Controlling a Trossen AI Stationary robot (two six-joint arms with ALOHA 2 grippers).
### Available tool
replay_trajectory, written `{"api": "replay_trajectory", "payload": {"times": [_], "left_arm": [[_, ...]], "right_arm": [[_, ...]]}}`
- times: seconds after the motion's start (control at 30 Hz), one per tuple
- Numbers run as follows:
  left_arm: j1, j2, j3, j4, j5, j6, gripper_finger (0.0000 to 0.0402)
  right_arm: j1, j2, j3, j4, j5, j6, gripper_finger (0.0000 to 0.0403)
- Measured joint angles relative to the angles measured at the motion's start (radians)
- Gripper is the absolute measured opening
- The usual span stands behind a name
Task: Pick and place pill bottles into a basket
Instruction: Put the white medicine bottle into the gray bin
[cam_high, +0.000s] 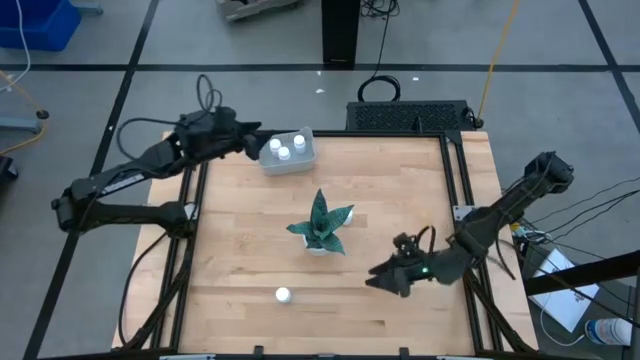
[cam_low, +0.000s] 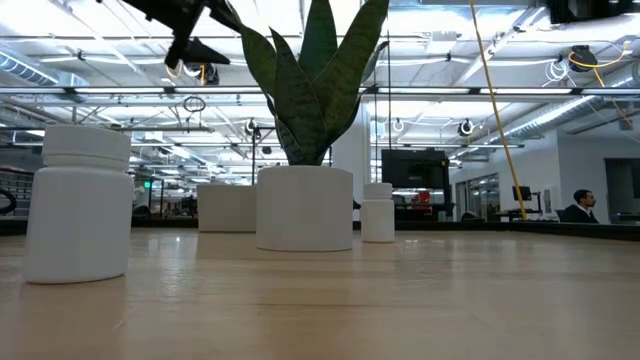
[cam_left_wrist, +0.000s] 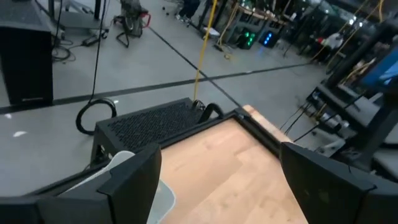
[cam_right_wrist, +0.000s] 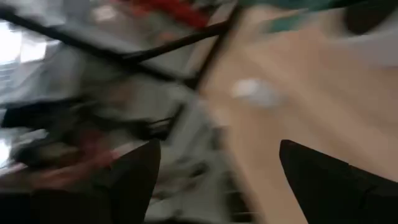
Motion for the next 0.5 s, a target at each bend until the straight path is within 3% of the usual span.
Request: {"api": "replay_trajectory", "payload": {"times": [0.2, 0.27, 0.37, 0.5], "left_arm": [[-0.001, -0.071, 0.000, -0.012, 0.012, -0.061, 0.0326], [-0.001, -0.086, 0.000, -0.022, 0.022, -0.083, 0.0322], [-0.001, -0.113, 0.000, -0.030, 0.025, -0.103, 0.0316], [-0.005, -0.133, 0.000, -0.026, 0.027, -0.116, 0.0307]], "right_arm": [[0.042, 0.103, 0.000, -0.377, 0.426, 0.000, 0.0314], [0.023, 0.162, 0.000, -0.466, 0.506, -0.015, 0.0314], [-0.023, 0.258, -0.019, -0.518, 0.466, -0.002, 0.0314], [-0.073, 0.360, -0.084, -0.390, 0.349, 0.133, 0.0314]]}}
